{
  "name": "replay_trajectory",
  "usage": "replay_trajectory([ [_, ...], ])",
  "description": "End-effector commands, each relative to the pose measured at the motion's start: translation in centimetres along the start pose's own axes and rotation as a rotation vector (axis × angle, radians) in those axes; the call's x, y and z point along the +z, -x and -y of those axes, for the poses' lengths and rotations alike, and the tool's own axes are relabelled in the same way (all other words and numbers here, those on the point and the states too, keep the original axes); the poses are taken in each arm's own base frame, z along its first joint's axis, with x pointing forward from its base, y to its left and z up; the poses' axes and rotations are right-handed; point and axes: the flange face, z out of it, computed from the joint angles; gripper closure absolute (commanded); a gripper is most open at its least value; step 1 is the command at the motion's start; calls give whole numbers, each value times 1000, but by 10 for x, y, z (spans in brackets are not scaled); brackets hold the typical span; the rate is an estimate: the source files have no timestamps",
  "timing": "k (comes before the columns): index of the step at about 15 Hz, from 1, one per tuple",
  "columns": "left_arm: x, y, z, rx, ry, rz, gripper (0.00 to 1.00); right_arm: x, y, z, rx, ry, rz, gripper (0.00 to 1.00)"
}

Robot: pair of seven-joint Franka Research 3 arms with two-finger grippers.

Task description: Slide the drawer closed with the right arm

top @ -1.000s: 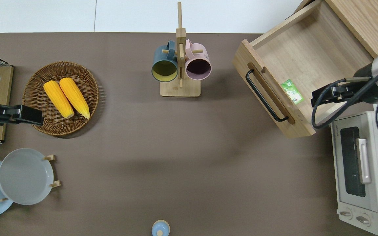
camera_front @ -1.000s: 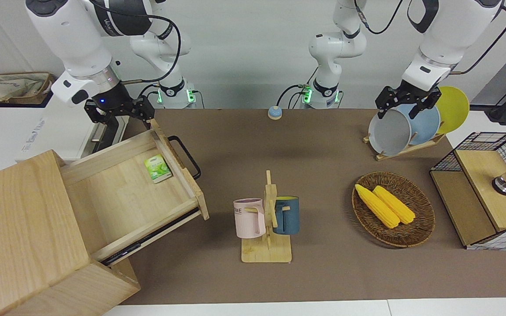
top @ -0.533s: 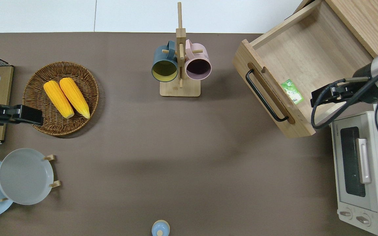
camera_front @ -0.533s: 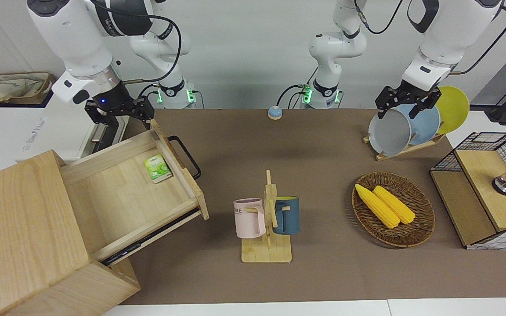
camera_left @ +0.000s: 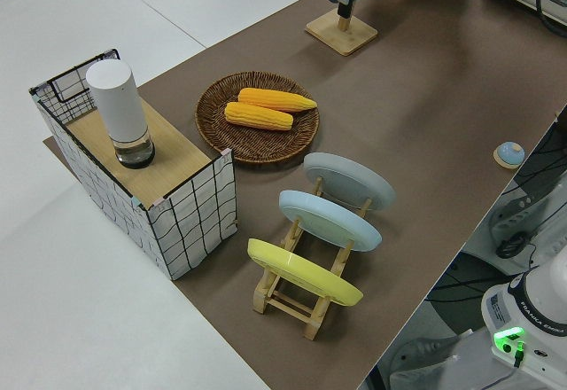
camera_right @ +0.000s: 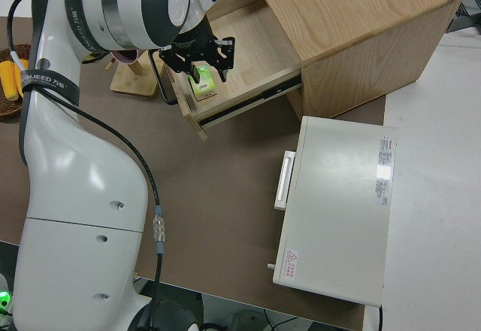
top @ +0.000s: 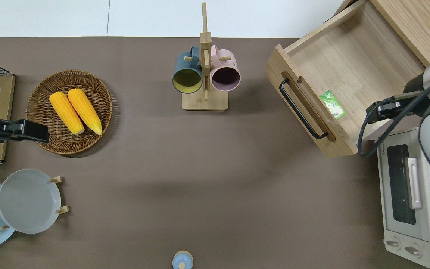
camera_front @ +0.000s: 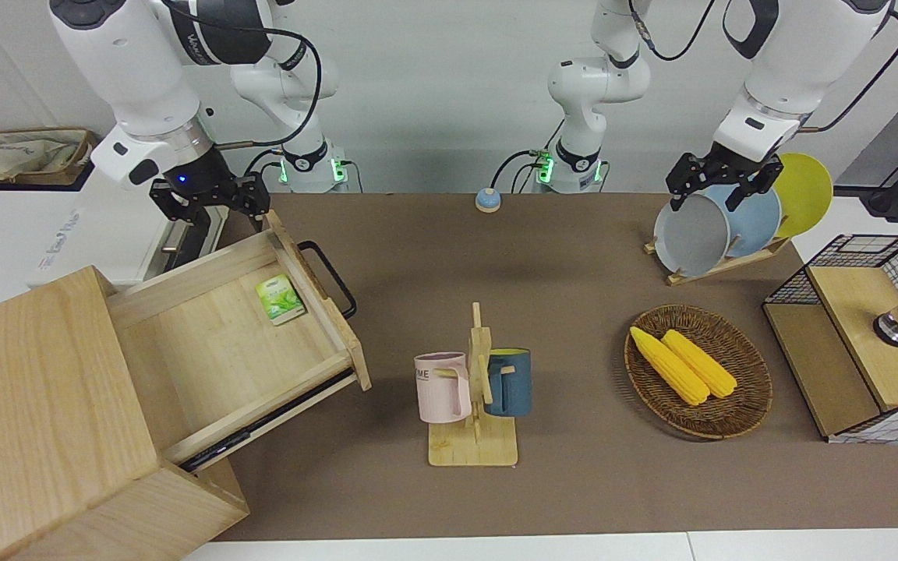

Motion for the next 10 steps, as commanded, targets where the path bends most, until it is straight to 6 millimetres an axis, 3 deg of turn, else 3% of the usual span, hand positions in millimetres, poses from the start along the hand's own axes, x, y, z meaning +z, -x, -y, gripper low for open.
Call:
replay_trajectory([
  [1, -4, -1, 1, 10, -16, 5, 7, -3, 3, -2, -25, 15, 0, 964],
  [2, -3, -1, 1, 10, -16, 7, 7, -4, 4, -2, -24, 14, -2, 1000],
  [10, -3, -1, 1, 10, -16, 7, 7, -7, 4, -1, -16, 14, -9, 1000],
])
